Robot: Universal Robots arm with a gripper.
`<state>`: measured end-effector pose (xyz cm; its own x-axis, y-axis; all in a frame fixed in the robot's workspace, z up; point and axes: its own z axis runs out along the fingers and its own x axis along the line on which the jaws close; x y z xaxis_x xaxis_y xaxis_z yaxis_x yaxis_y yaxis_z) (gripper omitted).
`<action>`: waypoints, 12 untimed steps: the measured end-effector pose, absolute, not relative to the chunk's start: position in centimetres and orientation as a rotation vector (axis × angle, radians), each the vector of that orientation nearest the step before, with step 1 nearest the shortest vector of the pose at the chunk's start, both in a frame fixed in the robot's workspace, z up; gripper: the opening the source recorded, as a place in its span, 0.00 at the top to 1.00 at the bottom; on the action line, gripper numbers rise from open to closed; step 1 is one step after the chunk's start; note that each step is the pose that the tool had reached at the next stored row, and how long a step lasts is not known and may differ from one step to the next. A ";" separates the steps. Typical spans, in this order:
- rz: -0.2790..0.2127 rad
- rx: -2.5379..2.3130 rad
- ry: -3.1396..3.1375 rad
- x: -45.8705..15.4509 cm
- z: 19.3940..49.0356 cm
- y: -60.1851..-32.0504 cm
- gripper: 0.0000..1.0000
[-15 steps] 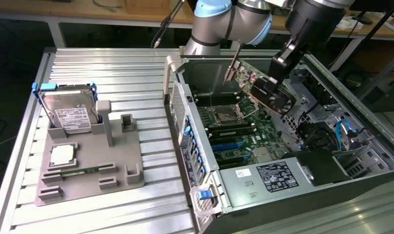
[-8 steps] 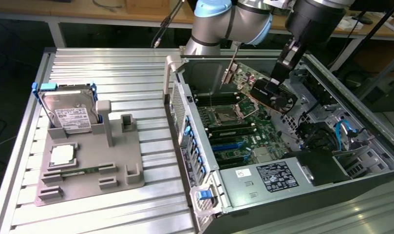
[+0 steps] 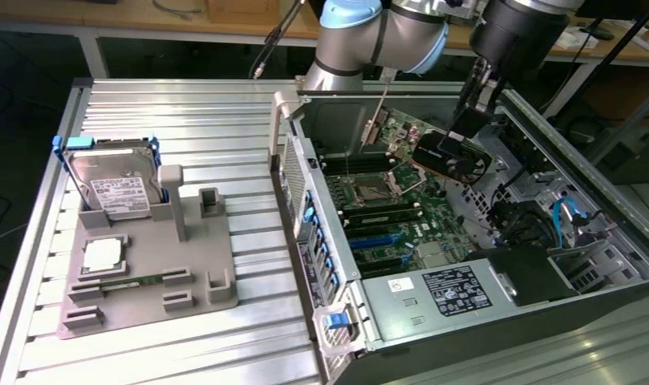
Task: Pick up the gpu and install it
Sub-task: 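Insert the gpu into the slot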
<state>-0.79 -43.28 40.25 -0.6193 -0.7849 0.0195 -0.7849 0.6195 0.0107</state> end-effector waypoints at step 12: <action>0.003 1.685 -2.626 -0.8 40.0 -43.3 0.73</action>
